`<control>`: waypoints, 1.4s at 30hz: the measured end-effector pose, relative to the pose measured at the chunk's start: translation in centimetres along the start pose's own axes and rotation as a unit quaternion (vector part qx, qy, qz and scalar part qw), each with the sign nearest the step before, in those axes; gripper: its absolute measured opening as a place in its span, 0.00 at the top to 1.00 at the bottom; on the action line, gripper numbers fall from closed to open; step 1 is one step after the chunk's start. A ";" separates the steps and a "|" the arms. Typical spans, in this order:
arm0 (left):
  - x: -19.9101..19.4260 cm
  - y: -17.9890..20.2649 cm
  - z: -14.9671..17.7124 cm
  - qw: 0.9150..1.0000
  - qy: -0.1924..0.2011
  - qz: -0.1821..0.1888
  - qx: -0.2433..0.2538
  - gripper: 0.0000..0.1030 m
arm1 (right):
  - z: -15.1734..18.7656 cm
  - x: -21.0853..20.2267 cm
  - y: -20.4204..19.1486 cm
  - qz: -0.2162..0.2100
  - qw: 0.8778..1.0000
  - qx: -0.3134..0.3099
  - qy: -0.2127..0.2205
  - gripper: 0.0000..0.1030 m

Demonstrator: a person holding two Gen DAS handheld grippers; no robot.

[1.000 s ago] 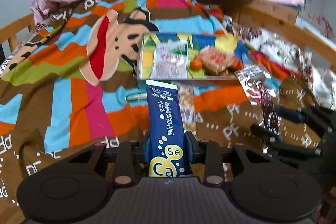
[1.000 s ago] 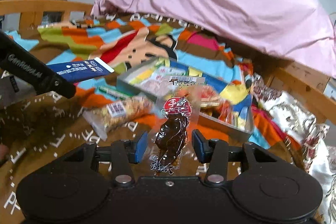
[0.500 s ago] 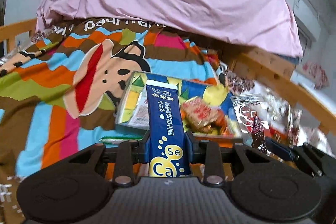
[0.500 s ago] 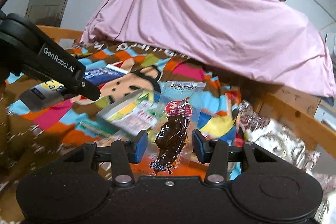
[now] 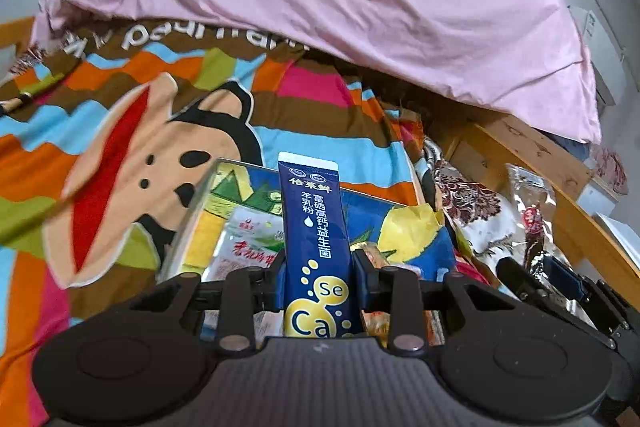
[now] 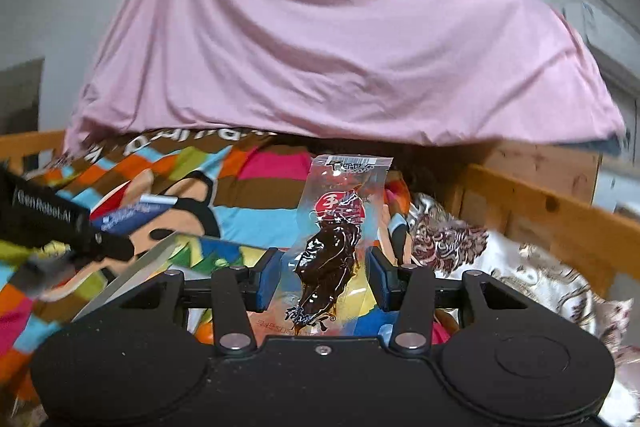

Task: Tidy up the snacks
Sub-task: 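Lower both tools over the tin box and open them to drop the items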

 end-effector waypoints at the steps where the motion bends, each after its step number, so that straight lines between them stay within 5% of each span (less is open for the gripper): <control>1: 1.0 0.2 -0.2 1.000 -0.003 -0.002 0.003 0.66 | 0.1 1.0 0.6 0.001 1.000 0.006 -0.004 0.53; 14: 13.2 3.8 -0.9 0.993 -0.086 -0.015 0.081 0.66 | 4.2 8.9 5.8 -0.003 0.995 0.049 -0.087 0.53; 25: 17.1 5.6 -0.3 0.986 -0.102 -0.044 0.123 0.66 | 6.5 11.2 4.5 -0.033 0.990 0.032 -0.131 0.51; 33: 17.8 5.0 0.3 0.990 -0.114 -0.038 0.080 0.62 | 6.6 11.0 4.9 -0.034 0.990 0.043 -0.132 0.45; 42: 14.6 3.4 0.0 0.997 -0.081 -0.009 0.007 0.26 | 3.9 7.3 5.2 -0.031 0.995 0.057 -0.077 0.15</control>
Point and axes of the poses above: each gripper's, at about its wrist camera, not at the fingertips, and x roughly the way its jaws point, y to its right, z to its underside, the point moved 3 cm from there along x, roughly the way its jaws point, and after that the axes turned 3 degrees about -z, right-handed, at the moved point
